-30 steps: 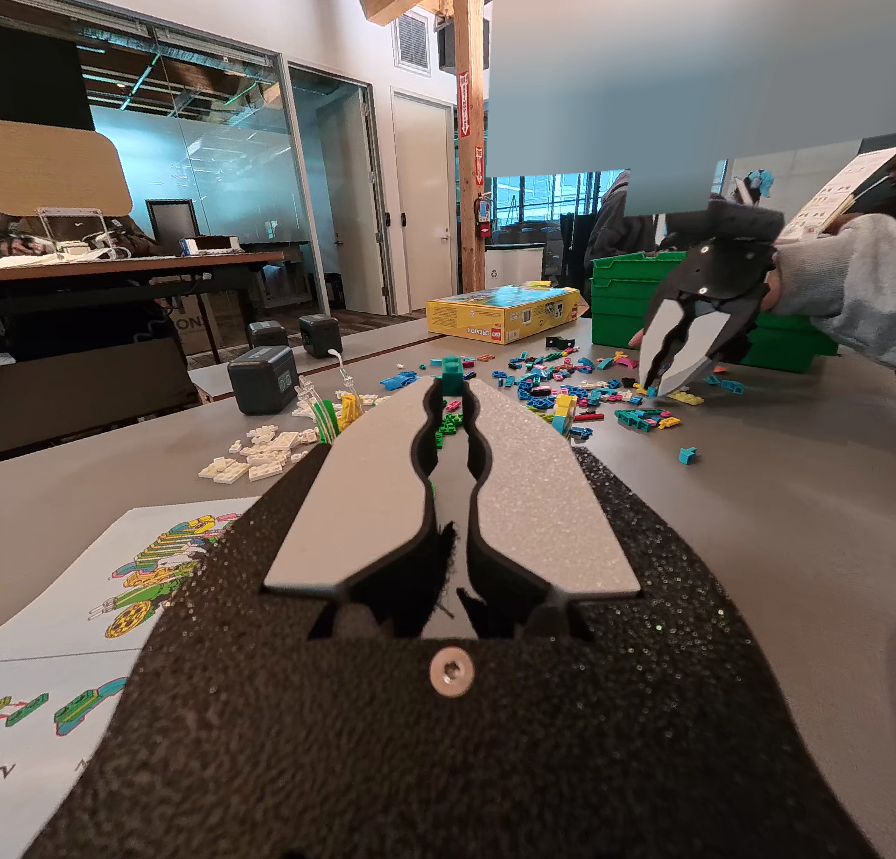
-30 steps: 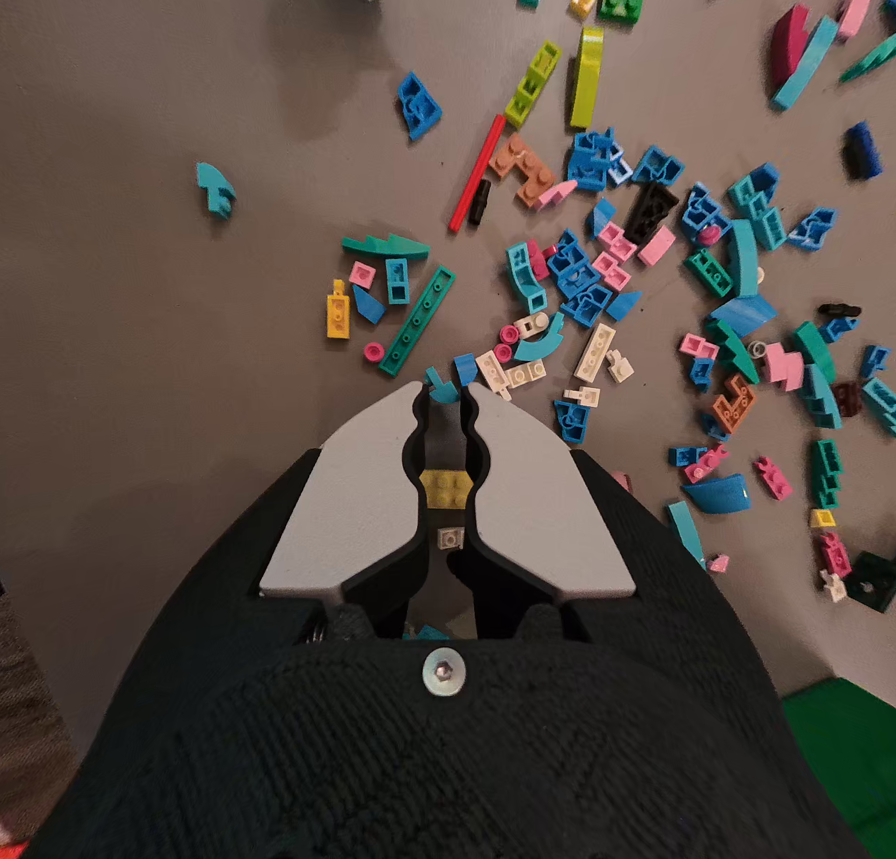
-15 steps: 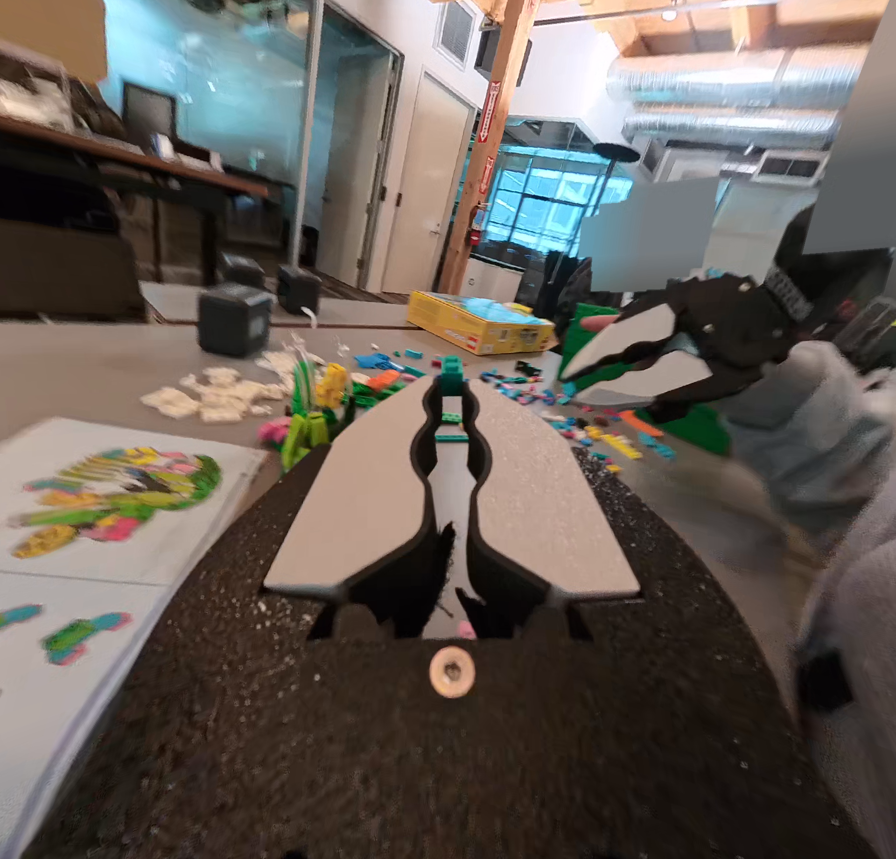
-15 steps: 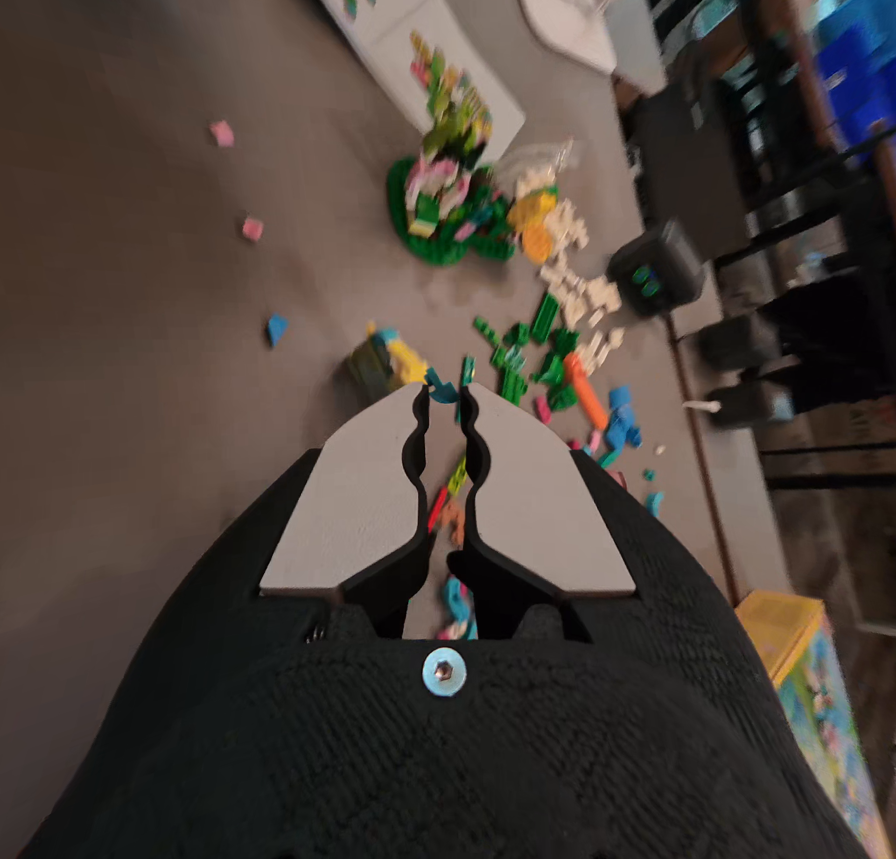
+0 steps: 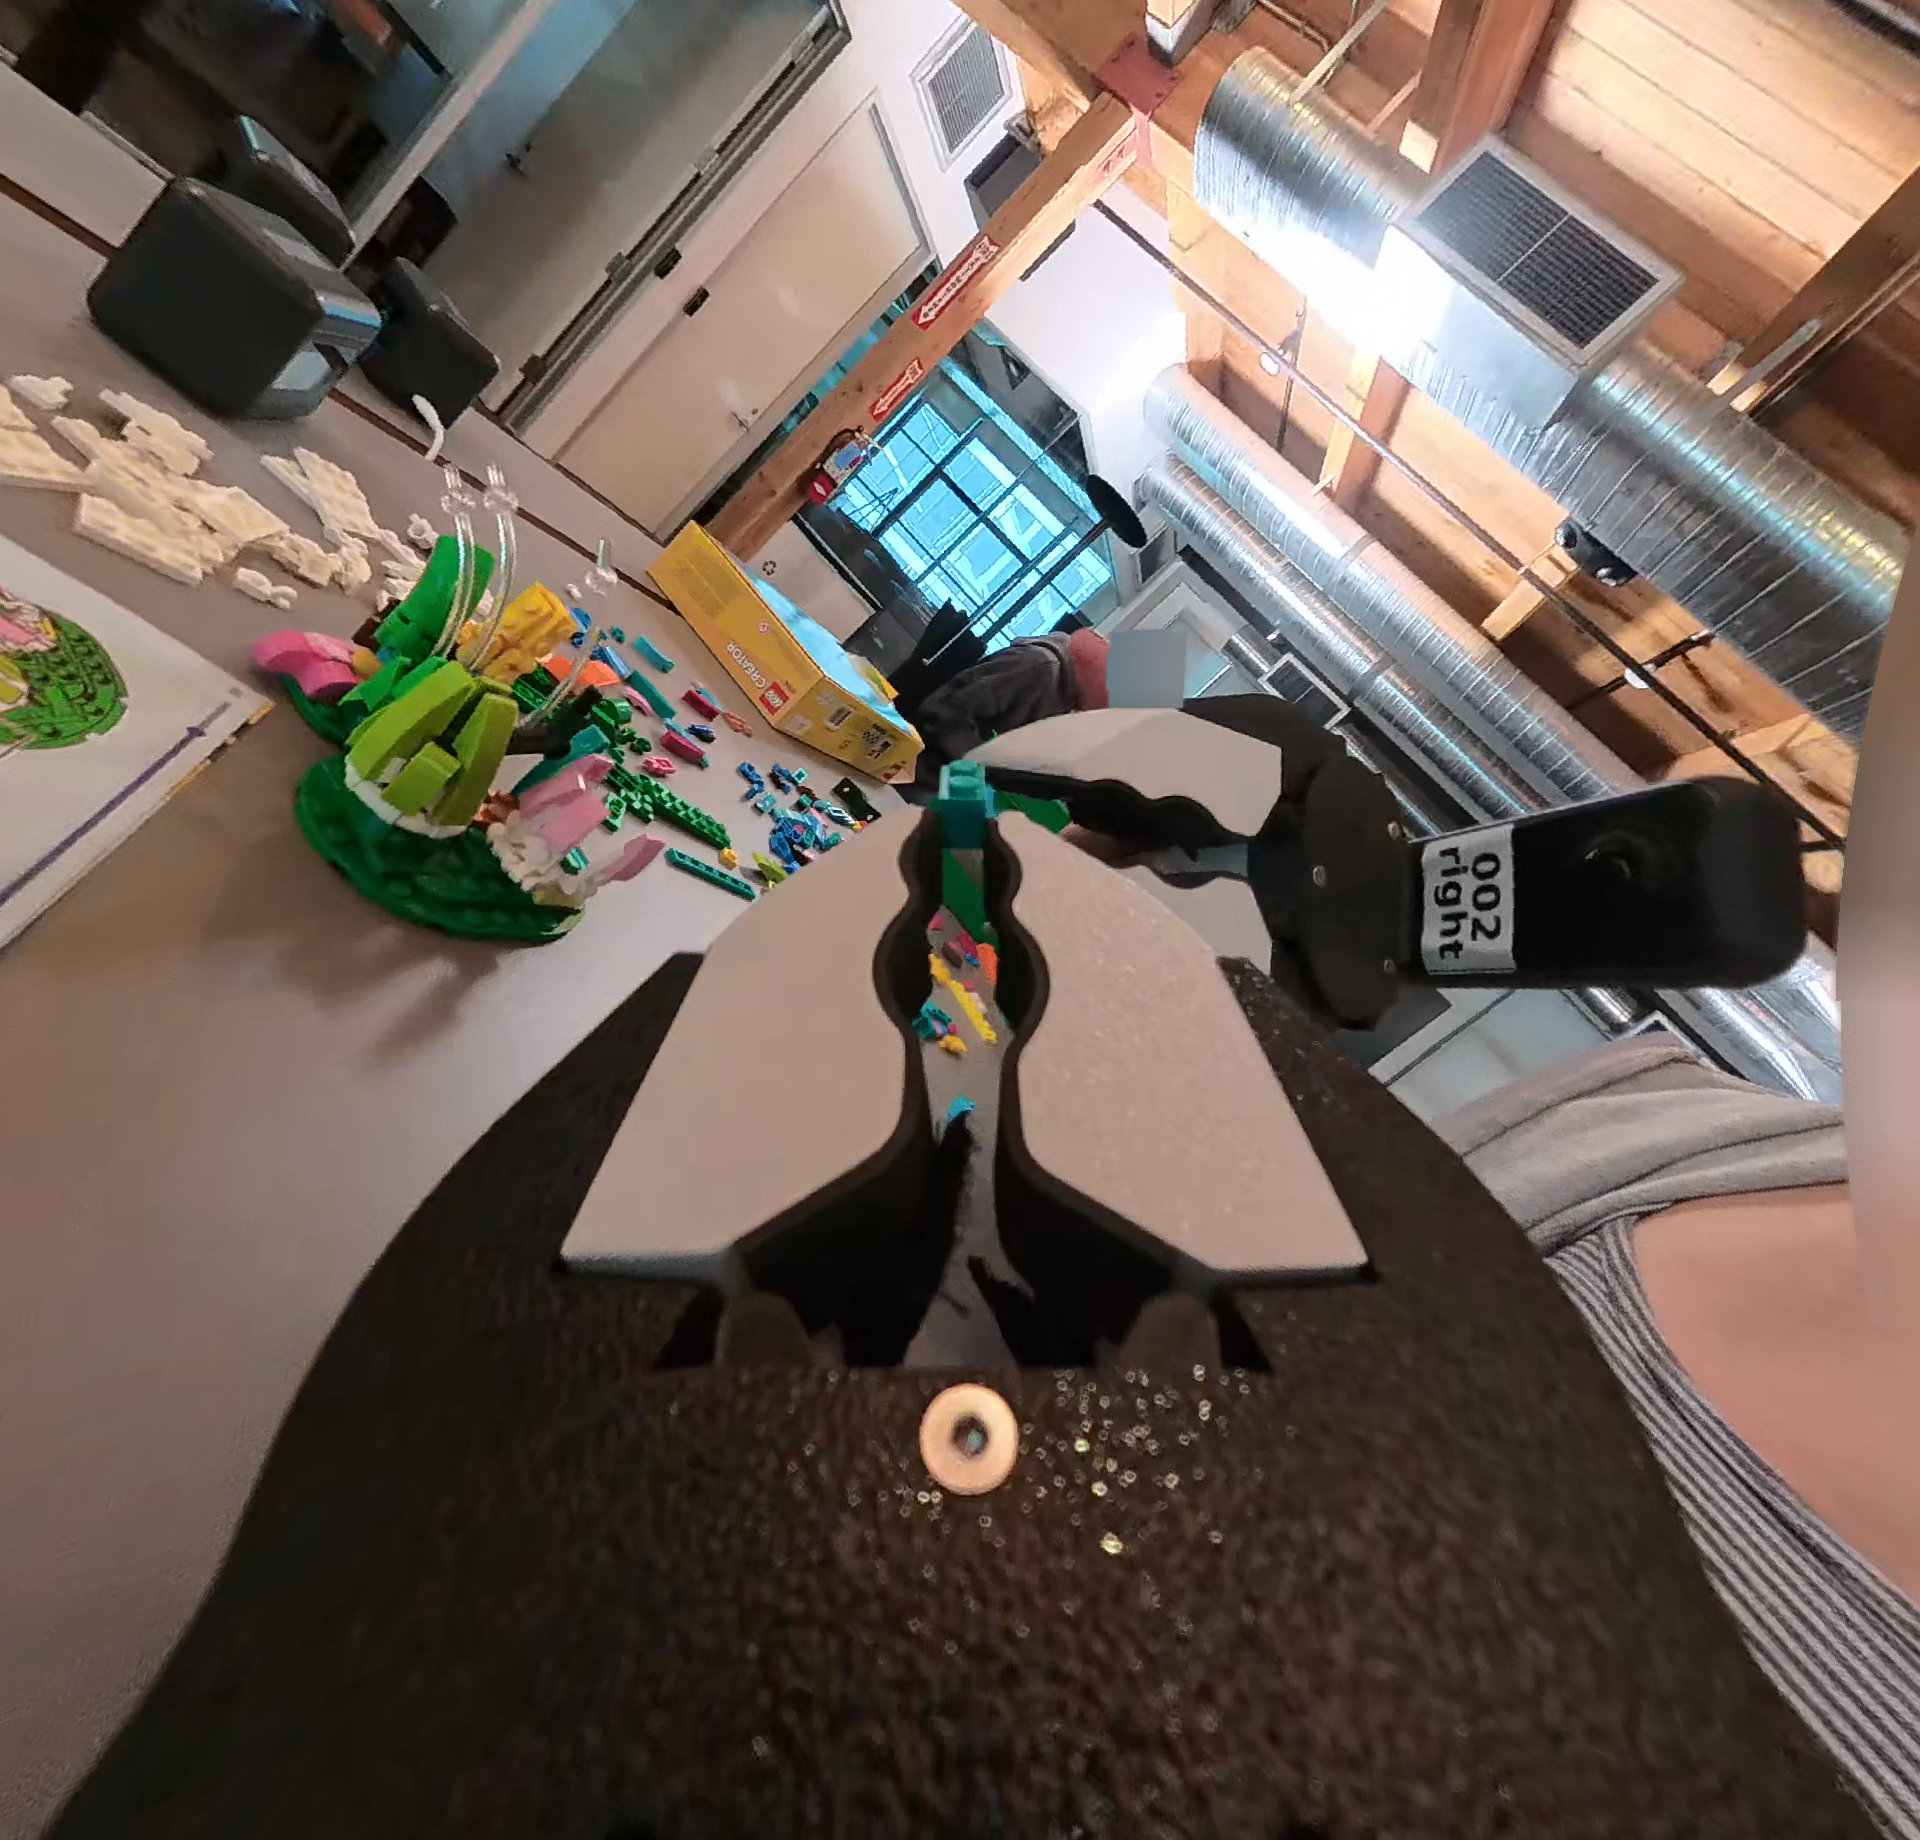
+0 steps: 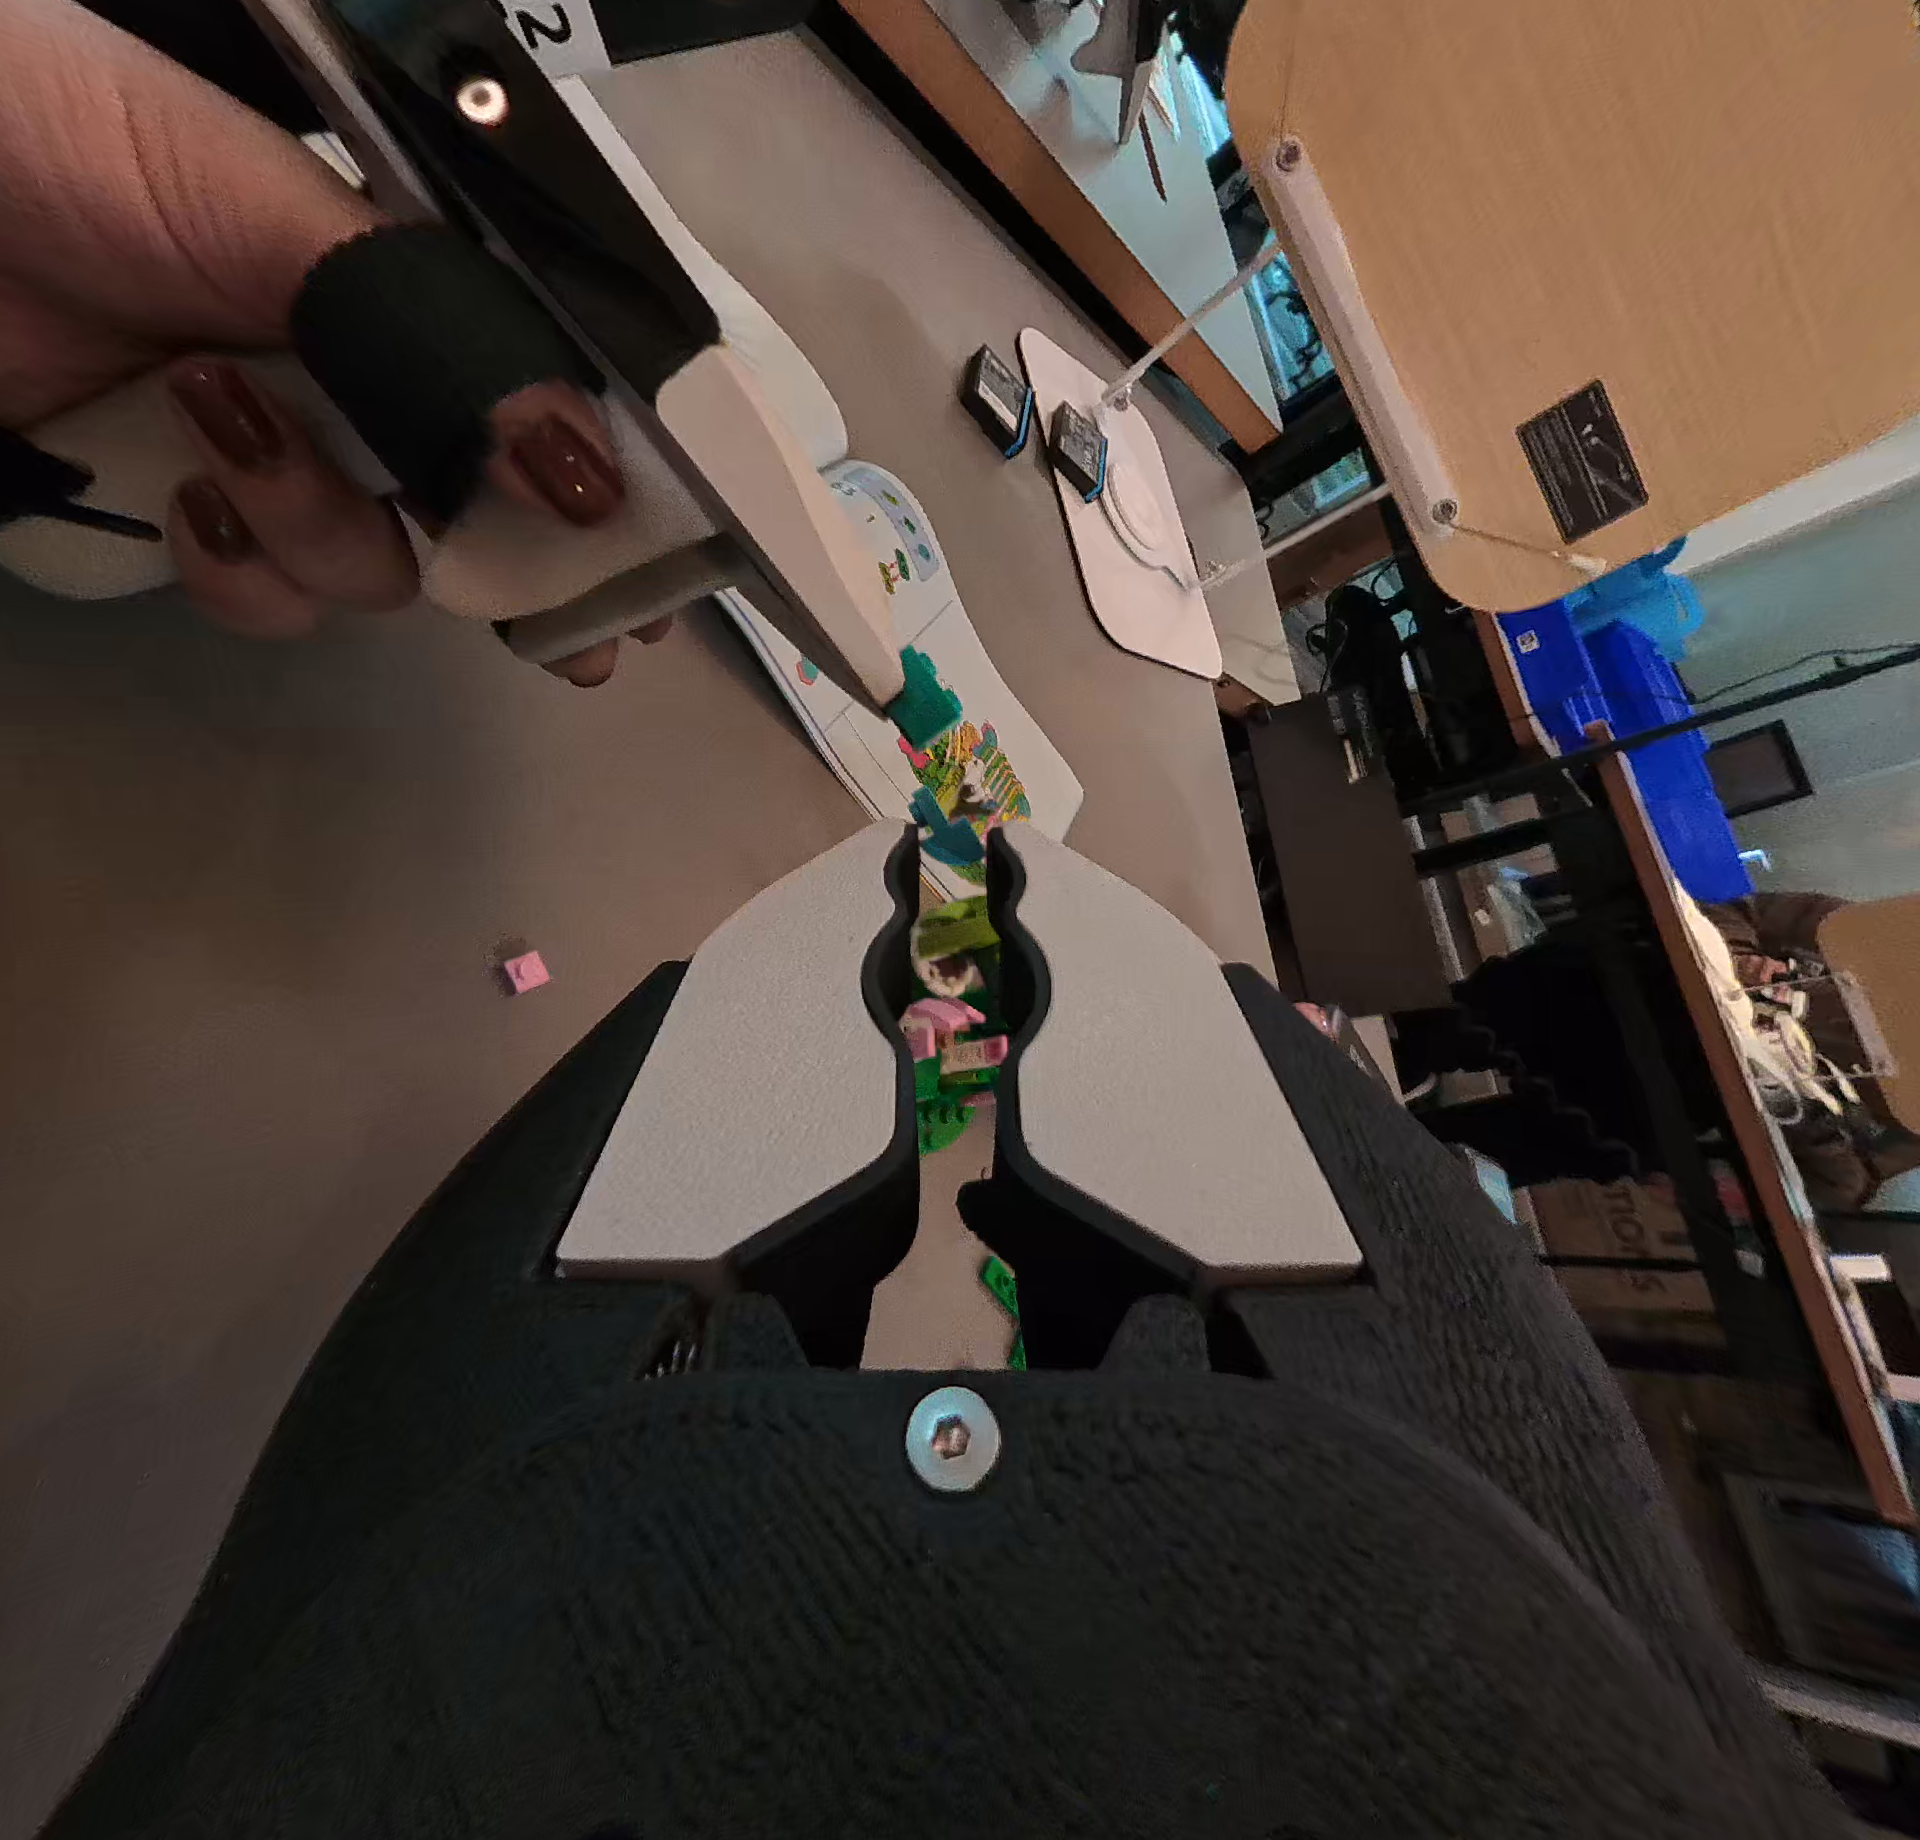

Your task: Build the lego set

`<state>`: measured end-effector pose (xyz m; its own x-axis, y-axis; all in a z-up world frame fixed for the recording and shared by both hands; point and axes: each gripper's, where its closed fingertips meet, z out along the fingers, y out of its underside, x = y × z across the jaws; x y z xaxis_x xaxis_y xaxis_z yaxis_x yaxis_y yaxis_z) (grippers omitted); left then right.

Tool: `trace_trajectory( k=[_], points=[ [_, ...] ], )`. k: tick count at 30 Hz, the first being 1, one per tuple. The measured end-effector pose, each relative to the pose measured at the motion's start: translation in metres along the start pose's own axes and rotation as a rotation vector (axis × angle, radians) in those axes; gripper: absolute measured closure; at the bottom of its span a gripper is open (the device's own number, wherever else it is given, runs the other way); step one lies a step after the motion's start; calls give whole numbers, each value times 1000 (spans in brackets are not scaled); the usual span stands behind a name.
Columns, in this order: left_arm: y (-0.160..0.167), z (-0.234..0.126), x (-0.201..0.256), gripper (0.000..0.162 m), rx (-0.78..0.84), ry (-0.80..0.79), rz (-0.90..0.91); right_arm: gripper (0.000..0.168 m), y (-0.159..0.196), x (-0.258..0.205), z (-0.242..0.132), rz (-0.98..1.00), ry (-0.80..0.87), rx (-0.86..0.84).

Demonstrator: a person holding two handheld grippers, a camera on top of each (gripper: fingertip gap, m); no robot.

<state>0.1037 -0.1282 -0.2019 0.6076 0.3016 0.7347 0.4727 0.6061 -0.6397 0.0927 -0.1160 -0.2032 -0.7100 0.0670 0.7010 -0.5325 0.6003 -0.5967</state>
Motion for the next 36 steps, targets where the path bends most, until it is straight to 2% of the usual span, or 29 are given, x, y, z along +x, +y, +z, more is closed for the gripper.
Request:
trace_trajectory(
  k=[11, 36],
  points=[
    [3, -19, -20, 155, 86, -118, 13, 158, -1, -14, 17, -18, -3, -26],
    [10, -14, -20, 155, 49, -97, 45, 157, 5, -23, 20, -12, -47, -47]
  ],
)
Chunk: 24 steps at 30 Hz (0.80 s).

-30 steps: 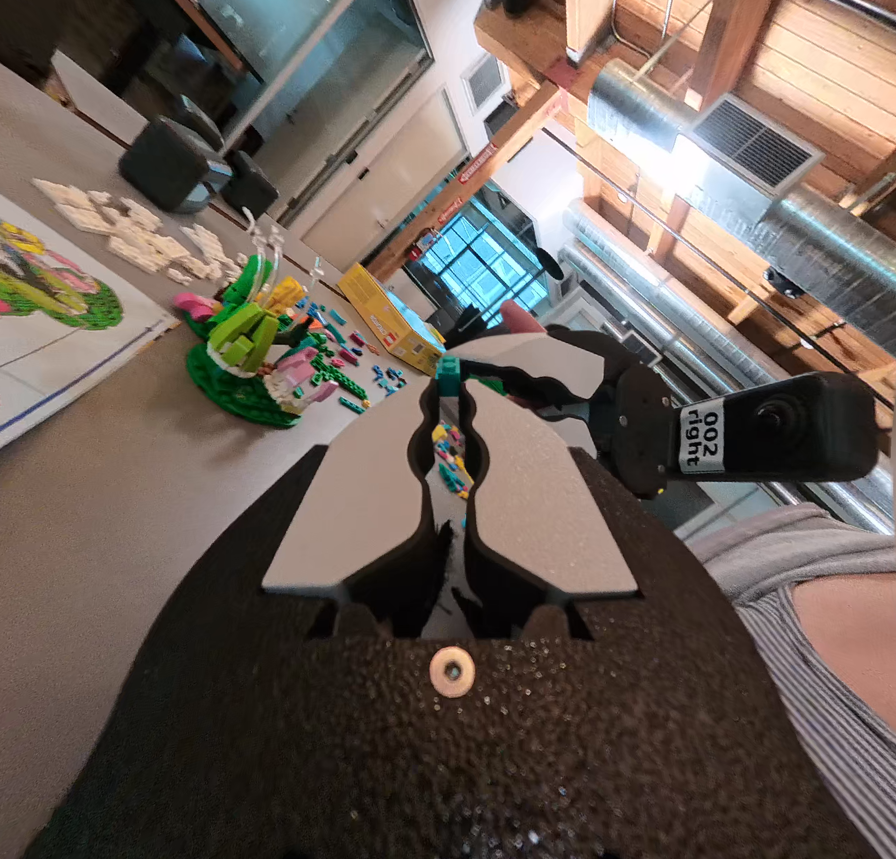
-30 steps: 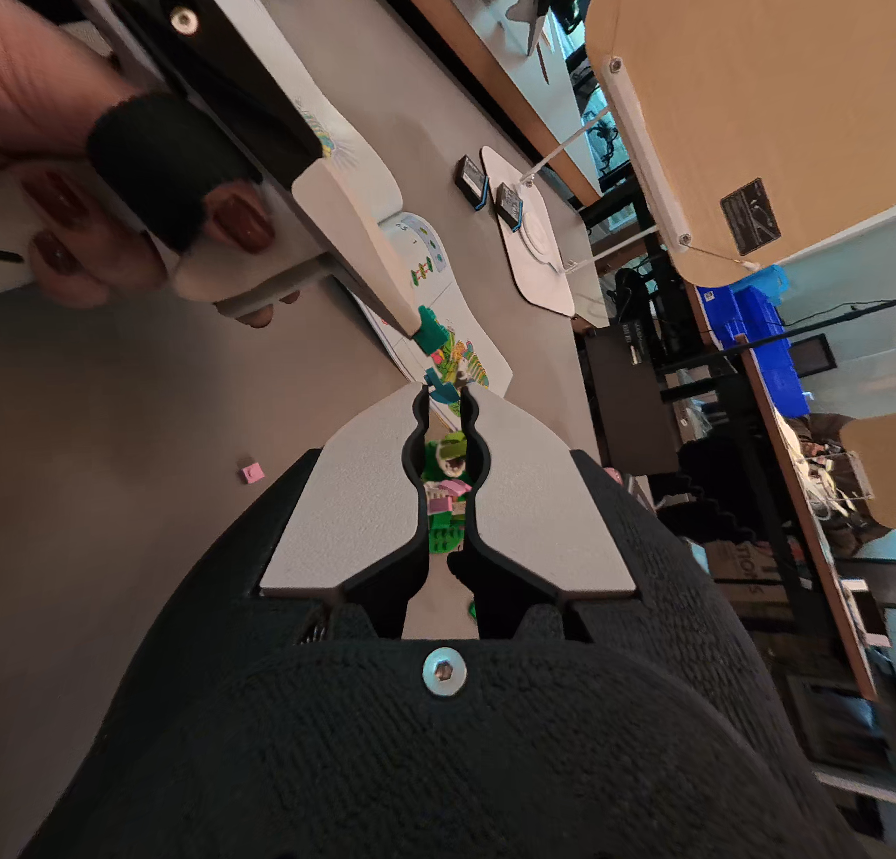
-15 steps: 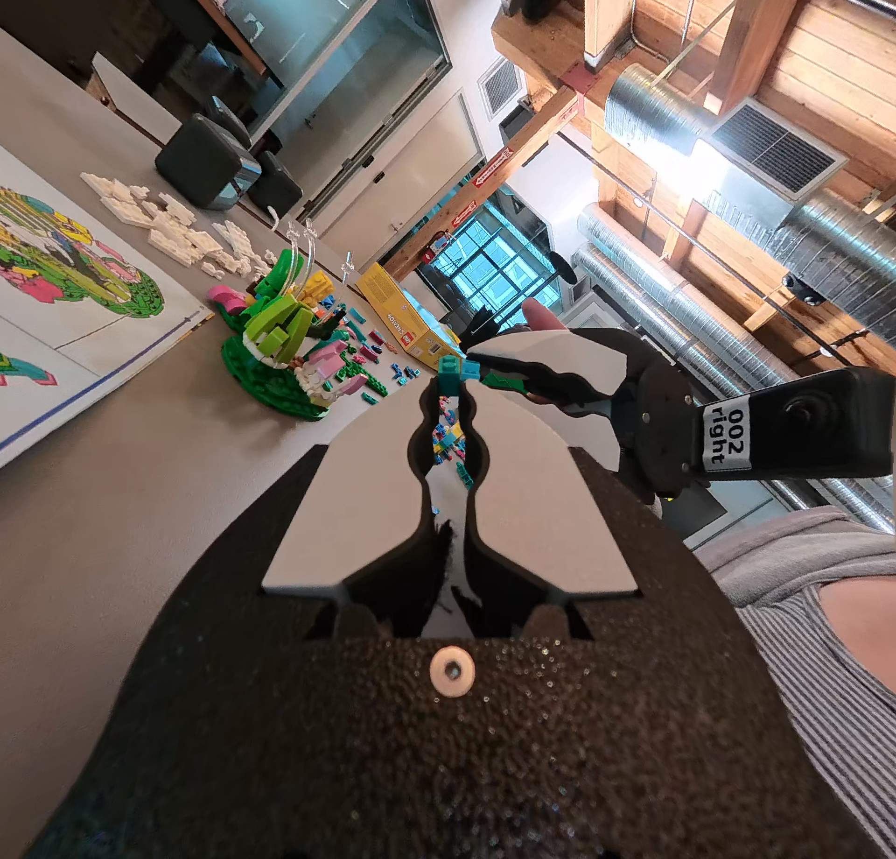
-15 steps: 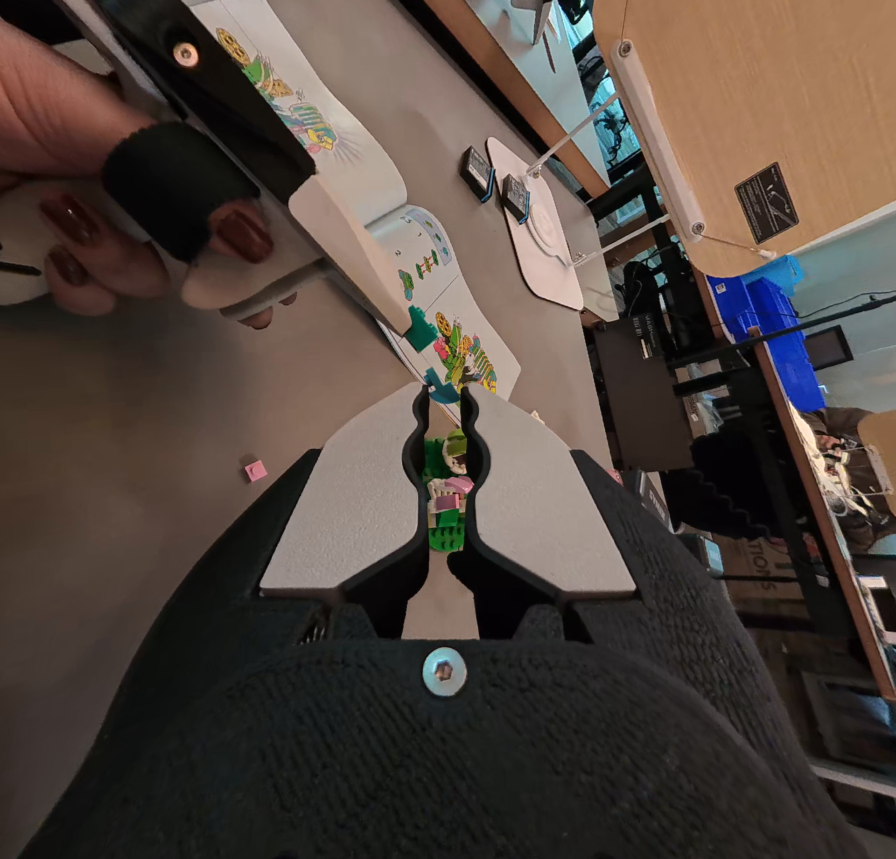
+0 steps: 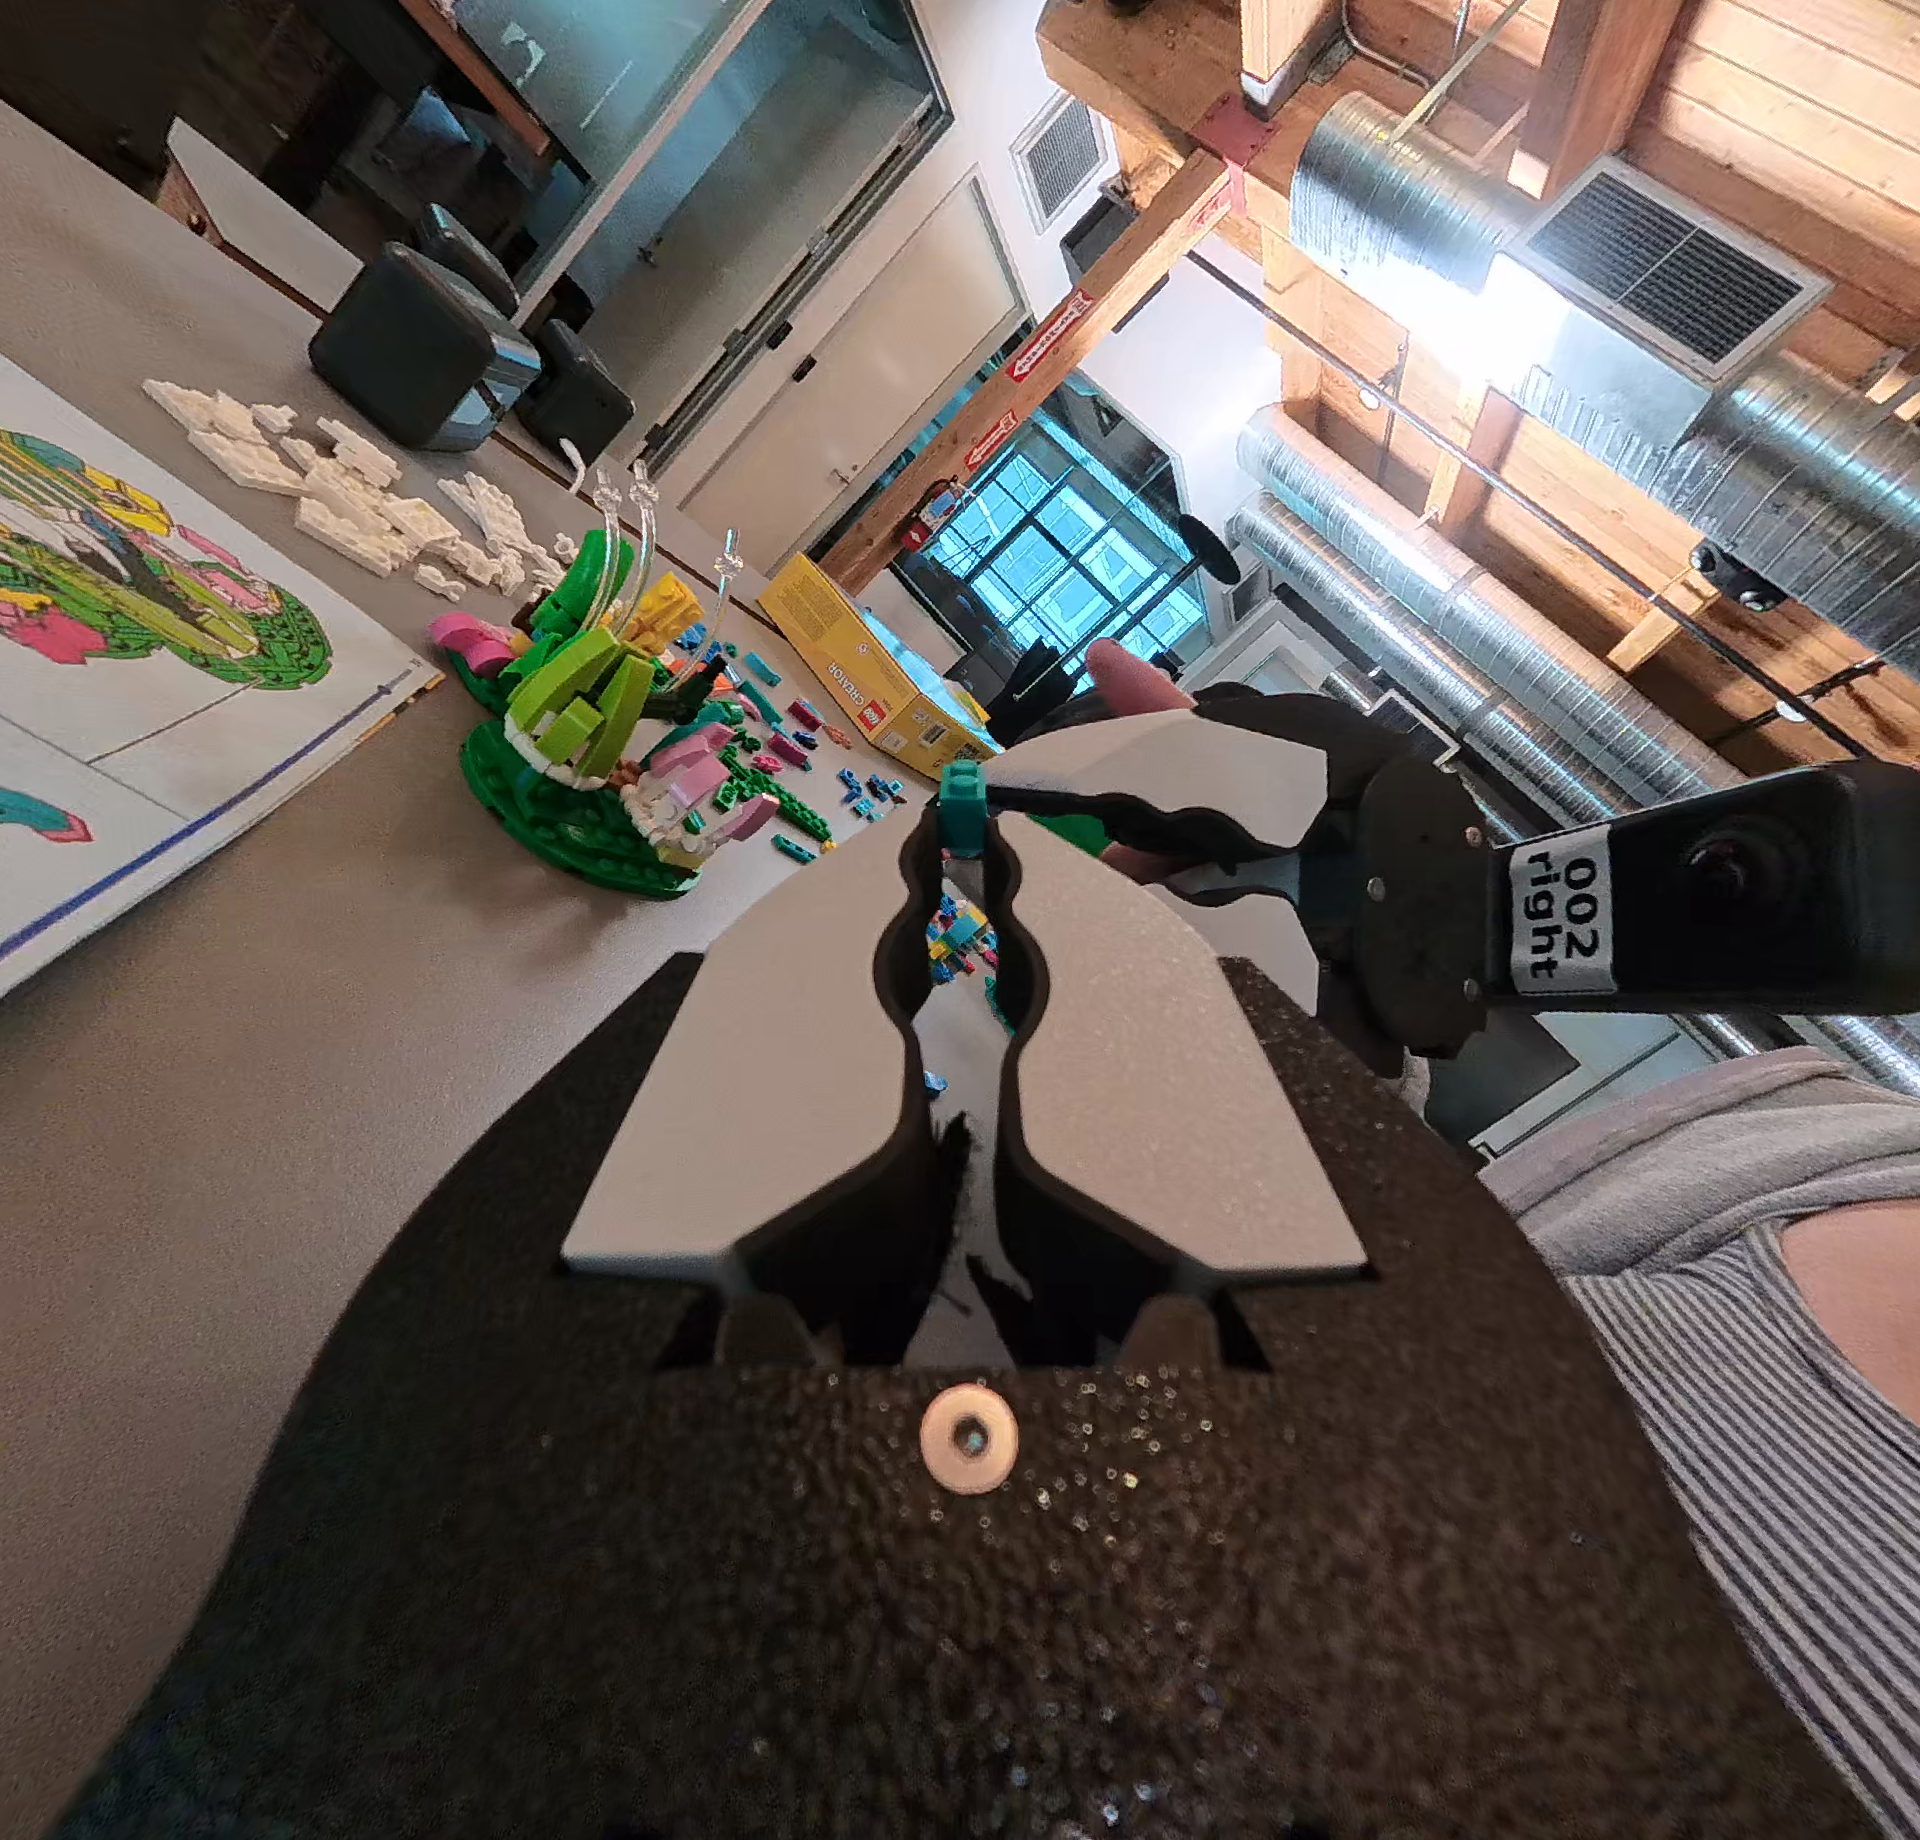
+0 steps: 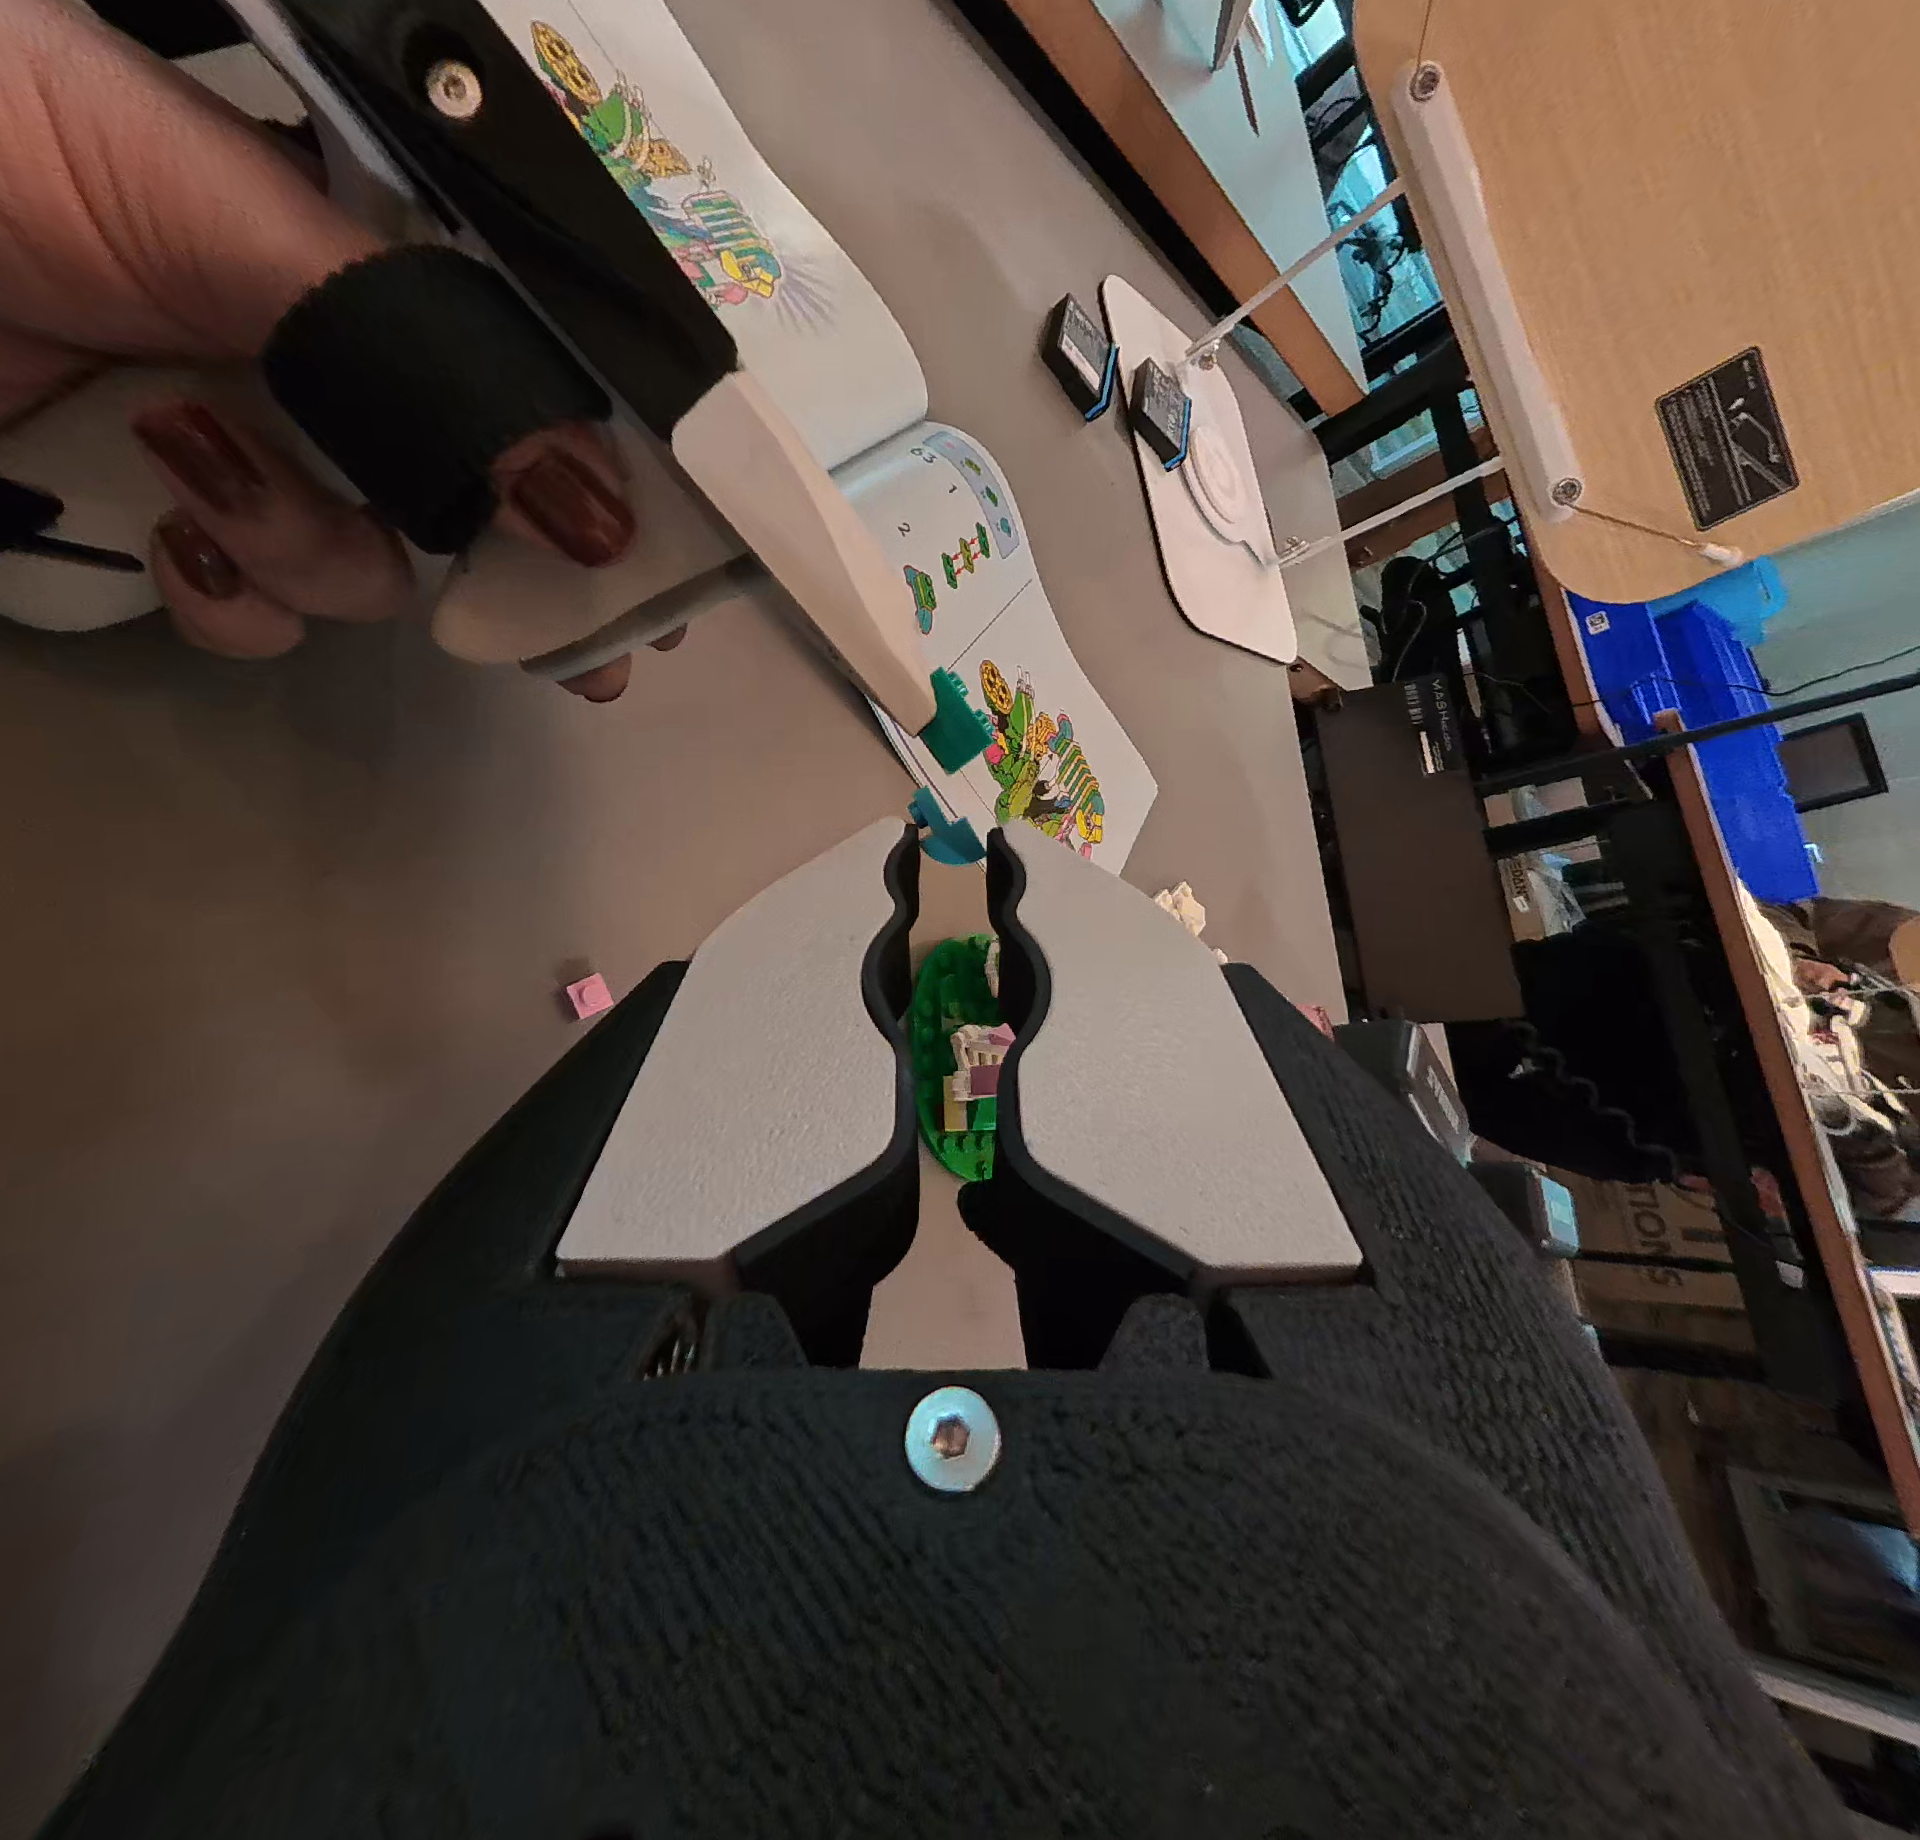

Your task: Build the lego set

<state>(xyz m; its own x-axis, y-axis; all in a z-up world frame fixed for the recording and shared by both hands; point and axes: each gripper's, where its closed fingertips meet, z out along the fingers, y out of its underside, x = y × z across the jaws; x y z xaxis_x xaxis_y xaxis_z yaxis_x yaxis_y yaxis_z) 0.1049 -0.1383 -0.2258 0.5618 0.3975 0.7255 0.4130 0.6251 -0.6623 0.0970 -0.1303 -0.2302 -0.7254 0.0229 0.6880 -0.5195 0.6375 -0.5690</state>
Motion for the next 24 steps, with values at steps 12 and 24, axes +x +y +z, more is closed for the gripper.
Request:
trace_trajectory(
  k=[12, 24],
  points=[
    [5, 2, 0, 155, -29, -16, 27, 157, -1, -3, -1, -47, -3, -1],
    [11, 4, -1, 155, -74, -39, 65, 157, 1, -3, -1, -61, 12, 1]
  ],
)
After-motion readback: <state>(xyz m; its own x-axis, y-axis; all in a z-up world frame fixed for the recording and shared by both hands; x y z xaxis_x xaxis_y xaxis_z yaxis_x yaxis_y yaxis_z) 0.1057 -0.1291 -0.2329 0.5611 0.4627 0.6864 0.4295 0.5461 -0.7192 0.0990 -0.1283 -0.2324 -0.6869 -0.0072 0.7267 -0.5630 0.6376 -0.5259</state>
